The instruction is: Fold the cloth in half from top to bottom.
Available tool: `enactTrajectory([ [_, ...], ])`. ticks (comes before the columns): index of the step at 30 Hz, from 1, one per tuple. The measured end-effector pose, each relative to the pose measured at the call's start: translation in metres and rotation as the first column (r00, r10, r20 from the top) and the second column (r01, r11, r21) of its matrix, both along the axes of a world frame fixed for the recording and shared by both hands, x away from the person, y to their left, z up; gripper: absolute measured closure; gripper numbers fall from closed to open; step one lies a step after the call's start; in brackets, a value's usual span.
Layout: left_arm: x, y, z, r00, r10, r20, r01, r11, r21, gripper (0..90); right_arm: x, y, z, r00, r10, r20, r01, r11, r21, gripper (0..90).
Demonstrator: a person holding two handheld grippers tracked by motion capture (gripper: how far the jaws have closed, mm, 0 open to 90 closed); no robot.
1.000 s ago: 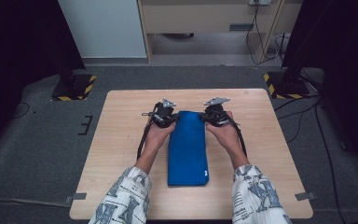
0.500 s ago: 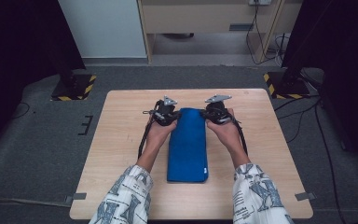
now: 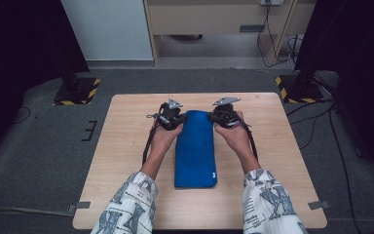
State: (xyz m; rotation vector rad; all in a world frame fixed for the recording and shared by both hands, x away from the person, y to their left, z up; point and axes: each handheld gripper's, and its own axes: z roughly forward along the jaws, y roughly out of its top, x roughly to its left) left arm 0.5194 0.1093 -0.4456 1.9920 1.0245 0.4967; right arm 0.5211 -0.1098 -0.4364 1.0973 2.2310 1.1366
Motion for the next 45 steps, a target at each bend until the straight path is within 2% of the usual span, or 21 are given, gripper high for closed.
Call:
enactTrajectory([
  [3, 0.001, 0.000, 0.002, 1.0000, 0.004, 0.007, -0.004, 0.9999, -0.010, 84.4, 0.000, -0.003, 0.001, 1.0000, -0.008, 0.001, 0.008, 1.0000, 0.005, 87.2],
  [6, 0.002, 0.000, 0.005, 0.9999, 0.003, 0.017, -0.003, 0.9998, -0.018, 84.3, 0.000, -0.006, 0.004, 0.9998, -0.020, 0.004, 0.020, 0.9994, 0.030, 87.2],
  [14, 0.000, 0.001, 0.018, 0.9992, 0.000, 0.040, 0.001, 0.9998, -0.020, 84.4, 0.001, -0.008, 0.013, 0.9989, -0.036, 0.031, 0.034, 0.9982, 0.050, 87.2],
  [17, -0.007, 0.002, 0.018, 0.9990, -0.010, 0.043, 0.009, 0.9999, 0.005, 84.4, -0.005, -0.007, 0.014, 0.9991, -0.030, 0.029, 0.028, 0.9984, 0.049, 87.1],
  [22, -0.021, 0.001, 0.017, 0.9982, -0.020, 0.056, 0.019, 0.9997, 0.017, 84.4, -0.020, -0.007, 0.010, 0.9994, 0.001, 0.035, -0.002, 0.9993, 0.037, 87.1],
  [28, -0.036, 0.003, 0.017, 0.9968, -0.035, 0.072, 0.034, 0.9993, 0.018, 84.5, -0.035, -0.010, 0.007, 0.9985, 0.034, 0.043, -0.036, 0.9989, 0.031, 87.1],
  [30, -0.040, 0.004, 0.016, 0.9966, -0.035, 0.074, 0.034, 0.9994, 0.010, 84.5, -0.040, -0.011, 0.006, 0.9981, 0.038, 0.048, -0.041, 0.9978, 0.052, 87.2],
  [39, -0.060, 0.009, 0.009, 0.9947, -0.064, 0.080, 0.063, 0.9979, 0.017, 84.5, -0.054, -0.013, -0.005, 0.9962, 0.072, 0.048, -0.075, 0.9954, 0.060, 87.1],
  [45, -0.073, 0.015, 0.000, 0.9956, -0.067, 0.066, 0.067, 0.9978, 0.005, 84.3, -0.063, -0.012, -0.008, 0.9939, 0.101, 0.045, -0.103, 0.9931, 0.055, 87.1],
])
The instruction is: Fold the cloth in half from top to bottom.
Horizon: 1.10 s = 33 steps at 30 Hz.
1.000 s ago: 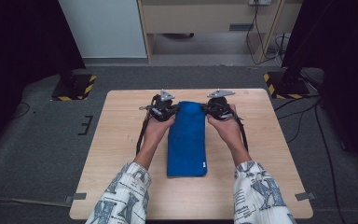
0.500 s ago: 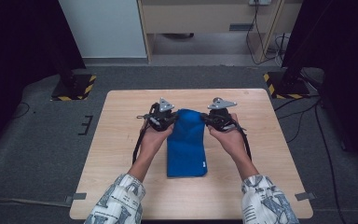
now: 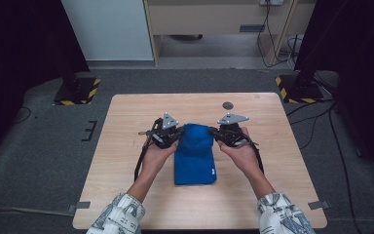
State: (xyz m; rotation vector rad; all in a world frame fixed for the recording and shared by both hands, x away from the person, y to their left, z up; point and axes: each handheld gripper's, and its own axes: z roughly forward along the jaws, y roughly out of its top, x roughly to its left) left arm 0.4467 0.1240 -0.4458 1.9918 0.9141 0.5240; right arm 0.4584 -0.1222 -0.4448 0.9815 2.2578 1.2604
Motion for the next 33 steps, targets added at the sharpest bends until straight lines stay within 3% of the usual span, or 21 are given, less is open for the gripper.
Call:
enactTrajectory([
  [13, -0.021, 0.011, -0.026, 0.9994, -0.015, -0.032, 0.014, 0.9983, -0.056, 83.2, -0.017, 0.000, -0.024, 0.9989, 0.038, -0.027, -0.038, 0.9991, 0.021, 87.0],
  [18, -0.026, 0.010, -0.025, 0.9994, -0.029, -0.018, 0.028, 0.9986, -0.044, 82.8, -0.021, -0.003, -0.026, 0.9989, 0.041, -0.024, -0.040, 0.9986, 0.035, 87.0],
  [25, -0.036, 0.011, -0.035, 0.9983, -0.031, -0.049, 0.029, 0.9991, -0.031, 82.3, -0.031, -0.005, -0.035, 0.9973, 0.069, -0.026, -0.069, 0.9976, 0.009, 87.0],
  [33, -0.039, 0.011, -0.038, 0.9976, -0.037, -0.058, 0.035, 0.9986, -0.040, 81.0, -0.039, -0.010, -0.040, 0.9963, 0.083, -0.024, -0.082, 0.9958, 0.041, 87.0],
])
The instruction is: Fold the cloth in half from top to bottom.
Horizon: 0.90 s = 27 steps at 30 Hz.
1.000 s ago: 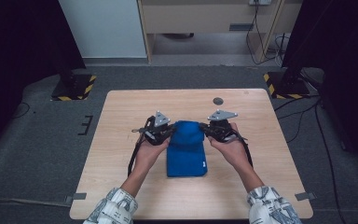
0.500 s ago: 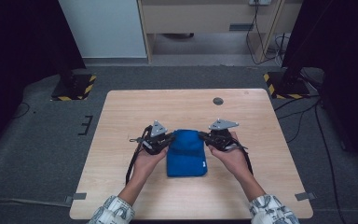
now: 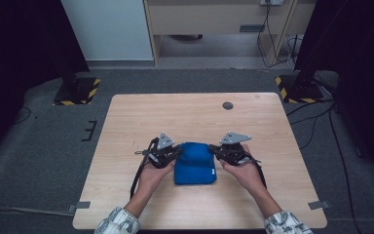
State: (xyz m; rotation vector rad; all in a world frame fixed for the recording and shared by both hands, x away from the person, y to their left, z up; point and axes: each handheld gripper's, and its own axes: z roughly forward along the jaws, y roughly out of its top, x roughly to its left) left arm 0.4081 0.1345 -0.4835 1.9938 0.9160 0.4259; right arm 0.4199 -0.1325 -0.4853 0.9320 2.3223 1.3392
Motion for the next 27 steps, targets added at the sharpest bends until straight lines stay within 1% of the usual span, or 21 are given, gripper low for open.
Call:
enactTrajectory([
  [3, -0.001, 0.000, -0.001, 1.0000, -0.003, -0.003, 0.003, 1.0000, -0.004, 80.4, -0.003, -0.003, -0.004, 1.0000, 0.002, -0.009, -0.002, 0.9999, 0.013, 87.0],
  [5, -0.002, 0.000, -0.001, 1.0000, -0.007, -0.004, 0.007, 1.0000, 0.002, 80.3, -0.004, -0.003, -0.007, 0.9999, 0.004, -0.015, -0.003, 0.9999, 0.017, 87.0],
  [9, -0.003, 0.003, -0.004, 0.9999, 0.004, -0.012, -0.004, 1.0000, -0.006, 78.9, -0.005, -0.001, -0.009, 0.9998, 0.014, -0.013, -0.014, 0.9998, 0.012, 87.0],
  [10, -0.003, 0.004, -0.004, 0.9998, 0.008, -0.016, -0.008, 1.0000, -0.005, 77.4, -0.005, -0.001, -0.009, 0.9998, 0.016, -0.011, -0.016, 0.9998, 0.012, 87.0],
  [12, -0.004, 0.005, -0.006, 0.9997, 0.010, -0.023, -0.010, 0.9998, -0.016, 74.9, -0.006, 0.001, -0.009, 0.9998, 0.016, -0.012, -0.016, 0.9999, 0.005, 87.0],
  [14, -0.005, 0.005, -0.006, 0.9993, 0.028, -0.022, -0.029, 0.9992, -0.026, 69.6, -0.007, 0.002, -0.008, 0.9997, 0.020, -0.011, -0.020, 0.9998, 0.007, 87.0],
  [15, -0.005, 0.006, -0.006, 0.9988, 0.041, -0.027, -0.042, 0.9987, -0.029, 63.9, -0.007, 0.003, -0.008, 0.9997, 0.022, -0.009, -0.022, 0.9997, 0.006, 87.0],
  [17, -0.007, 0.009, -0.006, 0.9964, 0.064, -0.056, -0.067, 0.9963, -0.054, 49.4, -0.009, 0.005, -0.009, 0.9996, 0.025, -0.010, -0.025, 0.9997, 0.004, 87.0],
  [18, -0.009, 0.011, -0.006, 0.9960, 0.062, -0.064, -0.066, 0.9960, -0.060, 44.5, -0.009, 0.006, -0.010, 0.9996, 0.025, -0.012, -0.025, 0.9997, 0.003, 87.0],
  [19, -0.011, 0.013, -0.006, 0.9960, 0.060, -0.066, -0.064, 0.9958, -0.065, 41.9, -0.010, 0.007, -0.011, 0.9995, 0.028, -0.013, -0.028, 0.9996, -0.001, 87.0],
  [21, -0.017, 0.018, -0.005, 0.9961, 0.067, -0.058, -0.071, 0.9950, -0.070, 37.4, -0.011, 0.009, -0.011, 0.9993, 0.036, -0.014, -0.036, 0.9993, -0.012, 86.9],
  [24, -0.019, 0.025, -0.002, 0.9949, 0.086, -0.053, -0.090, 0.9924, -0.084, 33.6, -0.012, 0.010, -0.010, 0.9991, 0.041, -0.011, -0.042, 0.9991, -0.008, 86.9],
  [27, -0.021, 0.032, 0.002, 0.9922, 0.109, -0.060, -0.116, 0.9855, -0.124, 30.8, -0.013, 0.012, -0.010, 0.9989, 0.045, -0.014, -0.045, 0.9990, -0.001, 86.8],
])
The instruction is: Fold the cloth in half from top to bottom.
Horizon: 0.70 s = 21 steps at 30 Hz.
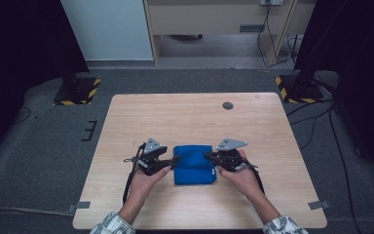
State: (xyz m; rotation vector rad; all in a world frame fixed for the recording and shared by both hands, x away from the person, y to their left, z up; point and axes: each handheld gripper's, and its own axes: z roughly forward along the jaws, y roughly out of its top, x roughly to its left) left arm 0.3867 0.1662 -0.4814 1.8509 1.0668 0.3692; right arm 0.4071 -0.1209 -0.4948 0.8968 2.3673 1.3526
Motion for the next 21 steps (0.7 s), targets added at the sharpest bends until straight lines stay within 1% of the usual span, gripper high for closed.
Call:
enactTrajectory([
  [1, -0.001, 0.002, 0.000, 1.0000, 0.005, 0.001, -0.005, 1.0000, -0.003, 30.0, -0.001, 0.001, 0.000, 1.0000, -0.001, 0.000, 0.001, 1.0000, 0.000, 86.8],
  [3, -0.003, 0.006, 0.001, 0.9998, 0.014, 0.011, -0.014, 0.9999, 0.008, 29.6, -0.002, 0.003, 0.001, 1.0000, 0.004, 0.003, -0.004, 1.0000, 0.000, 86.9],
  [4, -0.003, 0.009, 0.002, 0.9996, 0.021, 0.017, -0.022, 0.9998, 0.006, 29.4, -0.003, 0.004, 0.001, 0.9999, 0.008, 0.007, -0.008, 1.0000, -0.004, 86.8],
  [7, -0.001, 0.017, 0.005, 0.9981, 0.056, 0.026, -0.056, 0.9981, -0.026, 29.1, -0.005, 0.006, 0.002, 0.9998, 0.019, 0.010, -0.019, 0.9998, -0.004, 86.8],
  [9, 0.002, 0.022, 0.005, 0.9969, 0.071, 0.035, -0.071, 0.9974, -0.016, 28.5, -0.006, 0.006, 0.003, 0.9997, 0.022, 0.014, -0.022, 0.9997, -0.006, 86.9],
  [12, 0.004, 0.026, 0.001, 0.9960, 0.085, 0.029, -0.085, 0.9964, -0.003, 28.1, -0.008, 0.006, 0.005, 0.9995, 0.025, 0.019, -0.025, 0.9997, -0.006, 86.9],
  [17, 0.006, 0.025, -0.003, 0.9956, 0.090, 0.028, -0.091, 0.9955, 0.029, 28.1, -0.015, 0.011, 0.006, 0.9986, 0.038, 0.036, -0.038, 0.9990, -0.025, 86.8],
  [19, 0.007, 0.025, -0.004, 0.9946, 0.097, 0.035, -0.099, 0.9943, 0.040, 28.0, -0.017, 0.011, 0.008, 0.9982, 0.040, 0.045, -0.039, 0.9989, -0.028, 86.8],
  [21, 0.009, 0.026, -0.004, 0.9936, 0.108, 0.033, -0.109, 0.9937, 0.029, 27.6, -0.019, 0.011, 0.010, 0.9979, 0.039, 0.052, -0.038, 0.9989, -0.027, 86.7],
])
